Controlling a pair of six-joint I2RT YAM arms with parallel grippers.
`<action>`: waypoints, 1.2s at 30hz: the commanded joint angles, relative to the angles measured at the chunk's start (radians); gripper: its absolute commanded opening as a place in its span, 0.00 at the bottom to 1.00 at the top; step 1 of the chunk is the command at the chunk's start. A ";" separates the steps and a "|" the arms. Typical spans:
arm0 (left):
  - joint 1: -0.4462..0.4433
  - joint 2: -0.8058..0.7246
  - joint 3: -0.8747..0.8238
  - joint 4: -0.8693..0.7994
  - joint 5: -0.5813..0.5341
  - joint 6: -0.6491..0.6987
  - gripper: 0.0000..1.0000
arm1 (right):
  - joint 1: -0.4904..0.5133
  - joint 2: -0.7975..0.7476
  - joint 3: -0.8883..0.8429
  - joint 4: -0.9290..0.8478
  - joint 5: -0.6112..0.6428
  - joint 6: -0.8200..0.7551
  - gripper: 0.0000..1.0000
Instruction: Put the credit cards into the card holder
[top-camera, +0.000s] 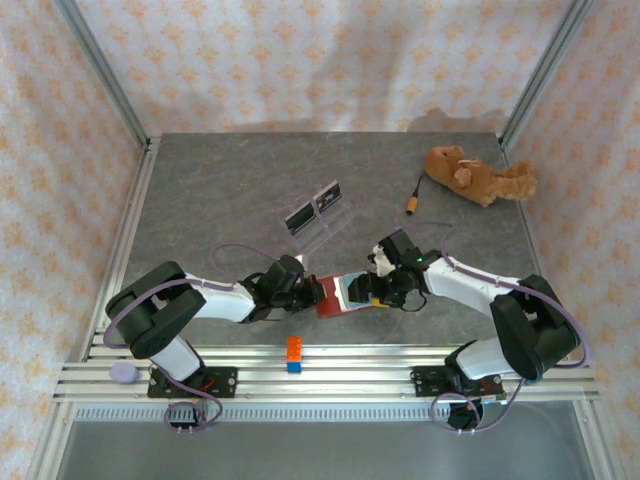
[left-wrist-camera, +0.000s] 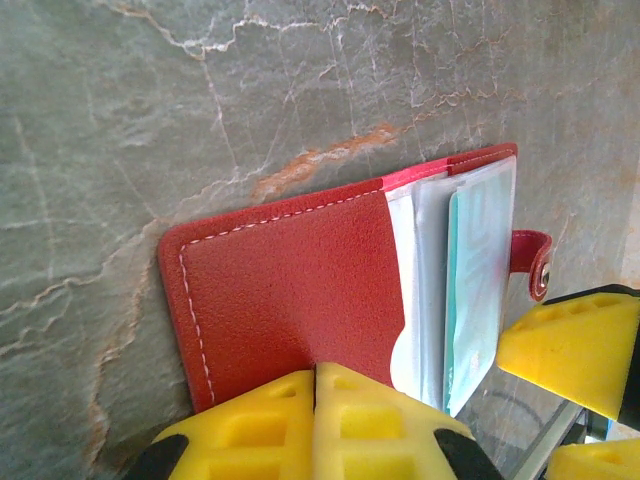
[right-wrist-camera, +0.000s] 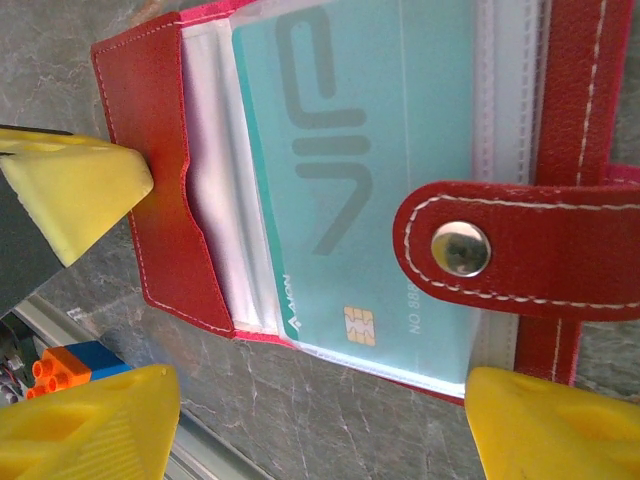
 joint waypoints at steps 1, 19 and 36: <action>0.010 0.009 -0.033 -0.078 -0.025 0.006 0.01 | -0.006 -0.008 0.004 -0.020 0.065 -0.022 0.77; 0.009 0.003 -0.033 -0.074 -0.030 0.002 0.01 | -0.006 -0.014 0.012 -0.005 0.043 -0.010 0.72; 0.008 0.007 -0.013 -0.089 -0.024 0.007 0.01 | -0.006 -0.046 0.047 -0.044 0.055 -0.037 0.65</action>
